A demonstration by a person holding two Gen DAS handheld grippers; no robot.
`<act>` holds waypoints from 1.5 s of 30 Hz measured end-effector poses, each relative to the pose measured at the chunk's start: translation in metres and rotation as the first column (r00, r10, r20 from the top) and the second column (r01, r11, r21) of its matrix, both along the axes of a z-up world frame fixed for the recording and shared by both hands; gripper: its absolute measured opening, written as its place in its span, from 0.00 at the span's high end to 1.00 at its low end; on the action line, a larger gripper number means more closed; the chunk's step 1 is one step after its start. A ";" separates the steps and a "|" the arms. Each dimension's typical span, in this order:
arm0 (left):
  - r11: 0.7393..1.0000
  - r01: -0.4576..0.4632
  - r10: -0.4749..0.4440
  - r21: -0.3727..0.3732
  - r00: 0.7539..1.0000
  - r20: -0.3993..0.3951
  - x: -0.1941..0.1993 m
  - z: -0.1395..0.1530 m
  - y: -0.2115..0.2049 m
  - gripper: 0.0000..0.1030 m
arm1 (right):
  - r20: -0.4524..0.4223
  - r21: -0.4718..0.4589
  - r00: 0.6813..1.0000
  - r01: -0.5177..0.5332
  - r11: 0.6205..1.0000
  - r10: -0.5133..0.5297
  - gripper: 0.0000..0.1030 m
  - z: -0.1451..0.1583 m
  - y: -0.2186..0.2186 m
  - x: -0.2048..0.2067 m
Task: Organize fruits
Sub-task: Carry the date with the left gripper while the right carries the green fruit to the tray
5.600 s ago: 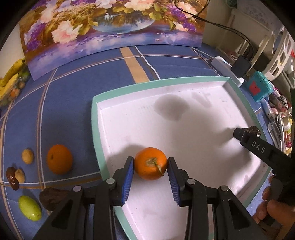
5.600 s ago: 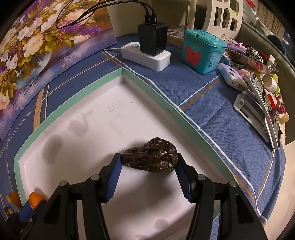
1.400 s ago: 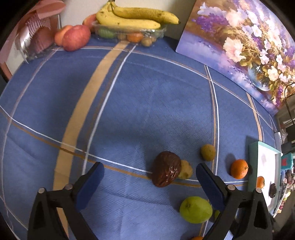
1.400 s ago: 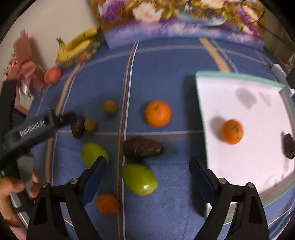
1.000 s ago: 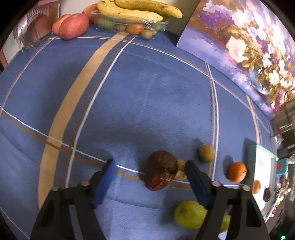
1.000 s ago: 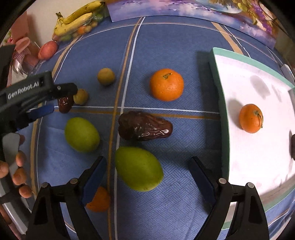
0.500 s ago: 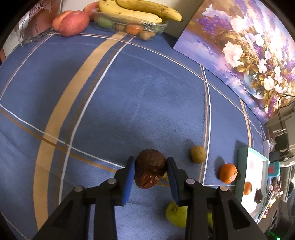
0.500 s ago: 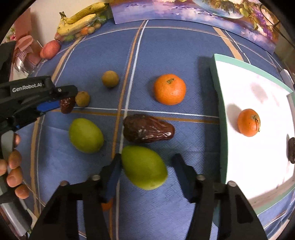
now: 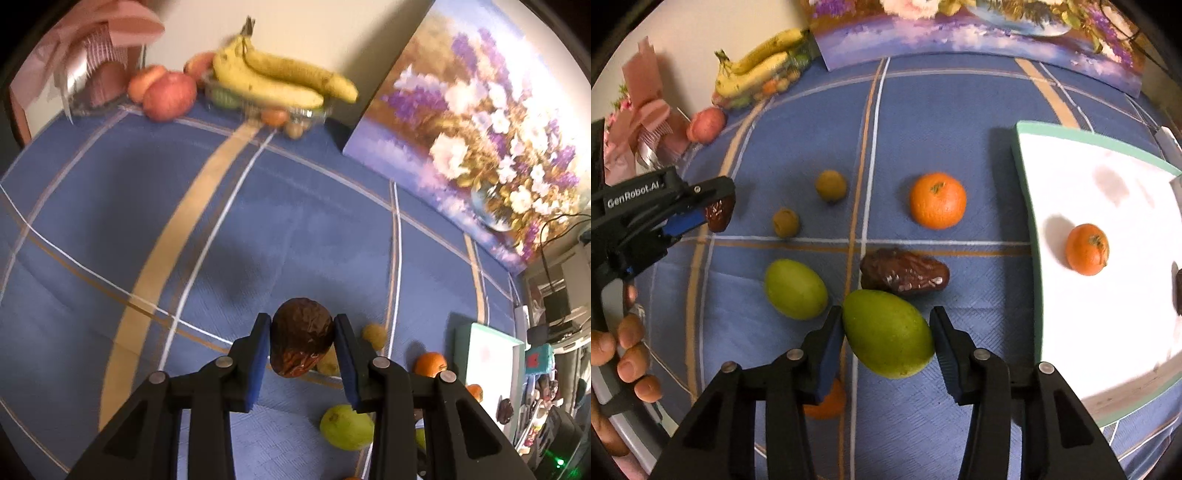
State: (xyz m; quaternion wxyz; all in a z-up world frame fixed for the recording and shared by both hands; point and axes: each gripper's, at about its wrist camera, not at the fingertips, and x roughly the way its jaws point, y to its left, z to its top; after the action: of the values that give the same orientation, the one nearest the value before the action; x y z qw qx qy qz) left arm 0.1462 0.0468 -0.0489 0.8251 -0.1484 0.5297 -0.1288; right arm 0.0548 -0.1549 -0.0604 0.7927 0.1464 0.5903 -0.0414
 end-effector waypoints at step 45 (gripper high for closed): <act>0.964 0.255 -0.262 0.078 0.959 0.104 -0.057 0.057 -0.114 0.64 | 0.160 -0.108 0.827 0.558 0.823 -0.539 0.53 0.054 -0.213 -0.101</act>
State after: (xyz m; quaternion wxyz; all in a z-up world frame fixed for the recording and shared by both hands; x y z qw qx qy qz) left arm 0.0887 -0.0670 0.0084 0.8342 -0.0440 0.5008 -0.2267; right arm -0.0460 -0.3677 -0.0061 0.7906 0.2524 0.4684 -0.3029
